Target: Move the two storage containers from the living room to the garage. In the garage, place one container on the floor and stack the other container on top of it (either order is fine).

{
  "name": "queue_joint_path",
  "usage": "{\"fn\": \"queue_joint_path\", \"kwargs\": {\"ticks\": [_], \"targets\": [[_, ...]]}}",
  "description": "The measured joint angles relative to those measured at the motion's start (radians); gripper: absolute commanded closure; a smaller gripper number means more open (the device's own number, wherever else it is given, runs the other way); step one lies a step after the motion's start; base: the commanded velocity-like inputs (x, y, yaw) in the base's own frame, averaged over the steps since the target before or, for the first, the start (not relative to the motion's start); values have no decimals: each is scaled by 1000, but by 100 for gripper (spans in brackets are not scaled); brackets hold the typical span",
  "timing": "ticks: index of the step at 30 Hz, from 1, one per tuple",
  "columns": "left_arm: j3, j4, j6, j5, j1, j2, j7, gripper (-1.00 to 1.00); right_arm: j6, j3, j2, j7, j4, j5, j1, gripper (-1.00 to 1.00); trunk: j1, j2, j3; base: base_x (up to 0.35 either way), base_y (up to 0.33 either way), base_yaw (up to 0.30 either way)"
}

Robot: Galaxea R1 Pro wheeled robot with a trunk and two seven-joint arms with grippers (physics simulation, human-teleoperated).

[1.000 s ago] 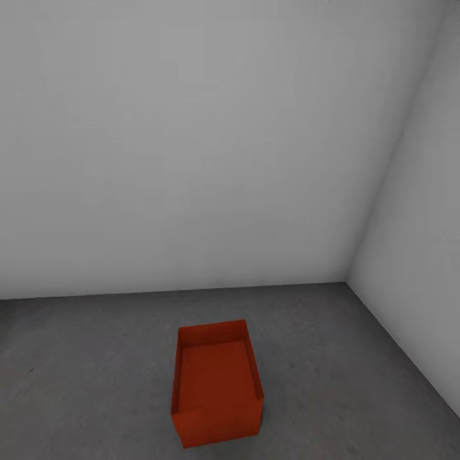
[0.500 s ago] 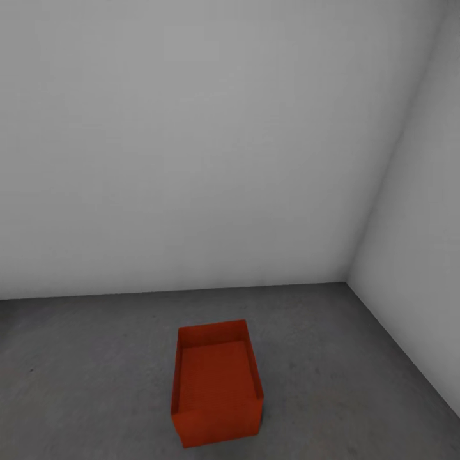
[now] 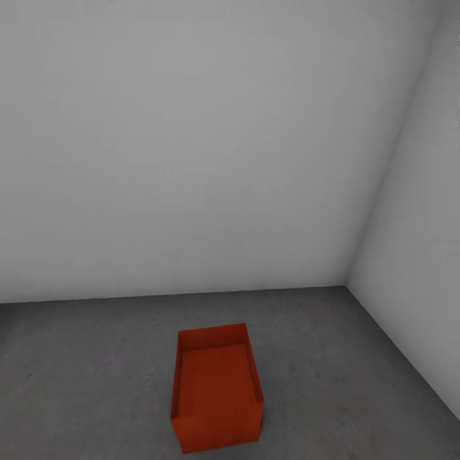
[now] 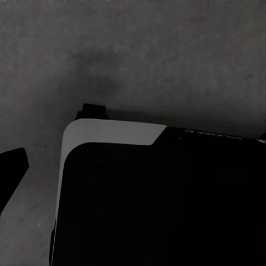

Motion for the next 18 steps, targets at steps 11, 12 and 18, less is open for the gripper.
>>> {"fn": "queue_joint_path", "kwargs": {"ticks": [11,12,18], "targets": [[0,0,0,0,0,0,0,-100,0,0,-1,0,0,0,0,-100,0,0,15,0,0,0],[0,0,0,0,0,0,0,-100,0,0,-1,0,0,0,0,-100,0,0,15,0,0,0],[0,0,0,0,0,0,0,-100,-1,1,-1,0,0,1,0,-100,0,0,16,0,0,119]]}}
